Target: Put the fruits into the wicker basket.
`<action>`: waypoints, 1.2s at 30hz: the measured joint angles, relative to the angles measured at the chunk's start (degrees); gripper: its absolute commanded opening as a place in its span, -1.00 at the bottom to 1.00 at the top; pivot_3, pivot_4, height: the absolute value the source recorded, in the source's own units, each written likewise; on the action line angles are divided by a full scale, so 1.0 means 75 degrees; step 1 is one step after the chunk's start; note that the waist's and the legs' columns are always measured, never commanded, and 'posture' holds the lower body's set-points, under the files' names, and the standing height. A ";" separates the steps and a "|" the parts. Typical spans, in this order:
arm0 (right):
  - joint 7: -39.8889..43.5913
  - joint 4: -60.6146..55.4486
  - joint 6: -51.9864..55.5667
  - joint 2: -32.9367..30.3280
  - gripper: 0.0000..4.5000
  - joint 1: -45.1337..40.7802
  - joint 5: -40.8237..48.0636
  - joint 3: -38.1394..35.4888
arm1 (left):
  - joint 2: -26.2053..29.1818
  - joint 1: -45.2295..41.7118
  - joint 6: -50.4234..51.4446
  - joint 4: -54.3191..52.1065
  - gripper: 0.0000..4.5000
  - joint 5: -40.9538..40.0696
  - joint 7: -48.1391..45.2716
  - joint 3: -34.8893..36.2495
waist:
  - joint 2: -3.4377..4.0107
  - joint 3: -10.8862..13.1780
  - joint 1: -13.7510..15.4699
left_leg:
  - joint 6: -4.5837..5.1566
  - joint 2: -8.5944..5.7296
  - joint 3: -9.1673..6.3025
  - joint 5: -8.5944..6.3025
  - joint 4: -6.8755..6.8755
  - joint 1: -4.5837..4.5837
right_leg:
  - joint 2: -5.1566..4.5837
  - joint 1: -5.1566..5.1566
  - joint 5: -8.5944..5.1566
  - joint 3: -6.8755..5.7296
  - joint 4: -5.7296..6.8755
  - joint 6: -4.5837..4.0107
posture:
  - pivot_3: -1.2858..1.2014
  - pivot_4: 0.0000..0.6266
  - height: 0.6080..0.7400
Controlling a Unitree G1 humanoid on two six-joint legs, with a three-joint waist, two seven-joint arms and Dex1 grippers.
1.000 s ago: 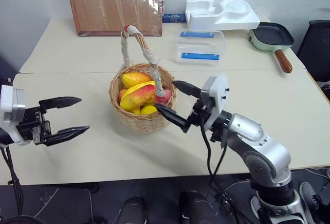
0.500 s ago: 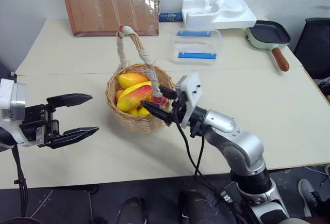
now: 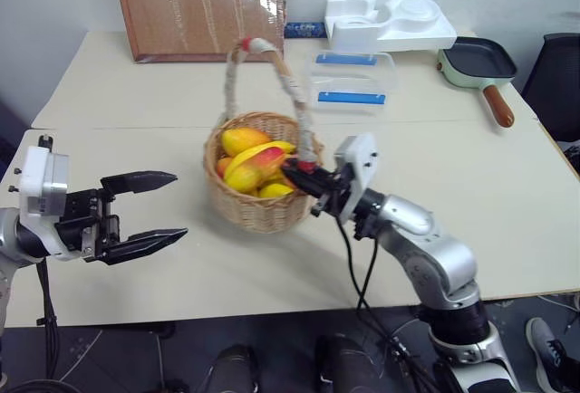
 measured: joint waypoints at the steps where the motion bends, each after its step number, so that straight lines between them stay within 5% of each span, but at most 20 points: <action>1: 0.0032 -0.0063 -0.0167 -0.0341 -0.90 0.0156 -0.0022 -0.0486 | -0.0065 -0.0015 -0.0087 0.0090 1.00 0.0053 0.0010 -0.0145 | 0.0000 0.0000 0.0005 | 0.0000 -0.0001 0.0003 0.0000 0.0001 -0.0001 | 0.0000 0.0001 0.0000 0.0000 -0.0001 0.0000 | 0.03 -0.52 1.00; 11: 0.0822 0.0807 -0.1318 -0.2470 -0.90 0.1052 -0.0277 -0.3092 | -0.0504 -0.0692 -0.0751 0.0967 1.00 0.0435 -0.0079 -0.1107 | 0.0030 0.0019 -0.0061 | -0.0001 0.0010 0.0073 0.0001 0.0000 0.0019 | 0.0011 0.0001 0.0000 0.0015 -0.0010 0.0000 | 0.03 -0.52 1.00; 21: 0.1451 0.3303 -0.2160 -0.2403 -0.90 0.0651 0.0062 -0.3674 | -0.0535 -0.1195 -0.1011 0.1409 1.00 0.0569 -0.0180 -0.1362 | 0.0050 0.0028 -0.0056 | -0.0003 0.0013 0.0080 0.0003 0.0002 0.0030 | 0.0015 0.0003 0.0000 0.0024 -0.0005 0.0000 | 0.03 -0.52 1.00; 29: 0.1991 0.3809 -0.2524 -0.2767 0.24 0.0797 0.0046 -0.3745 | -0.0212 -0.1076 -0.1039 0.1529 1.00 0.0705 -0.0211 -0.1294 | 0.0074 0.0042 -0.0013 | -0.0001 0.0009 0.0080 0.0002 0.0005 0.0026 | 0.0008 0.0005 0.0000 0.0024 -0.0005 0.0001 | 0.03 -0.52 1.00; 34: 0.3082 0.2993 -0.2760 -0.3401 0.98 0.2190 0.0364 -0.4367 | -0.0202 -0.0264 -0.1674 0.2050 1.00 0.1384 -0.0191 -0.1076 | 0.0076 0.0044 0.0001 | -0.0001 0.0011 0.0078 0.0002 -0.0001 0.0025 | 0.0013 0.0008 0.0000 0.0016 -0.0021 0.0001 | 0.03 -0.52 1.00; 36: 0.3947 0.2607 -0.3135 -0.3489 0.99 0.2889 0.0641 -0.4545 | -0.0200 0.0185 -0.2174 0.2149 1.00 0.1845 -0.0174 -0.1027 | 0.0077 0.0044 -0.0011 | 0.0001 0.0011 0.0078 0.0001 0.0001 0.0038 | 0.0013 0.0024 0.0000 0.0017 -0.0040 0.0001 | 0.03 -0.52 1.00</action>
